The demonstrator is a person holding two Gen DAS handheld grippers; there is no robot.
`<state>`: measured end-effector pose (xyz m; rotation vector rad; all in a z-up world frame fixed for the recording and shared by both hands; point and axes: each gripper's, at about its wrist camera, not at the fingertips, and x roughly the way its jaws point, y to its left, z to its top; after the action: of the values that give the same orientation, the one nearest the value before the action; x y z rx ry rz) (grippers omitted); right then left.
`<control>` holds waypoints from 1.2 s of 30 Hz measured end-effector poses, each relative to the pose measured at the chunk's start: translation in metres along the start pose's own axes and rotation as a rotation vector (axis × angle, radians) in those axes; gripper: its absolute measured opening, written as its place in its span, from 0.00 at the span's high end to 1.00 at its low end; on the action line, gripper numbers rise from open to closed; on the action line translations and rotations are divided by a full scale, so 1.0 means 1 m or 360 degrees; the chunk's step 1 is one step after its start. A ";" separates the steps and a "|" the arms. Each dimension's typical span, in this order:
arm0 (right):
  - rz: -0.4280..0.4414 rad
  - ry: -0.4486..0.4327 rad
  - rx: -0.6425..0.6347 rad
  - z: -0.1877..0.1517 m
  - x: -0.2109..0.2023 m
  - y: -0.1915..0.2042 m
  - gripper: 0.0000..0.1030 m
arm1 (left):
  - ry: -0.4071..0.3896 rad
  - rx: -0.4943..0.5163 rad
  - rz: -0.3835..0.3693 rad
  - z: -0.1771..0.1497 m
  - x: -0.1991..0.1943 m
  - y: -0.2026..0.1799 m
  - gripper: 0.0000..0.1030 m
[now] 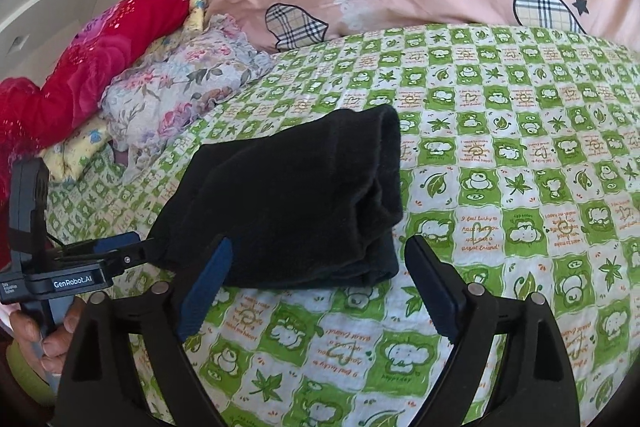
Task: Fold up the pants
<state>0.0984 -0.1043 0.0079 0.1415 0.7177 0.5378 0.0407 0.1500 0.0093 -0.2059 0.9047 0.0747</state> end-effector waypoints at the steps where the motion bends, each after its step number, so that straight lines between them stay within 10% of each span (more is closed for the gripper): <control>1: -0.0003 0.0001 -0.0005 -0.002 -0.001 0.002 0.14 | -0.0008 0.0006 0.0012 -0.002 -0.002 -0.001 0.29; 36: -0.0123 0.0027 -0.0252 -0.026 -0.002 0.047 0.03 | -0.0078 0.0107 0.0223 -0.024 -0.022 0.001 0.21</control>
<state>0.0598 -0.0664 0.0040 -0.0381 0.6914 0.5203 0.0086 0.1464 0.0118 -0.0775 0.8706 0.1784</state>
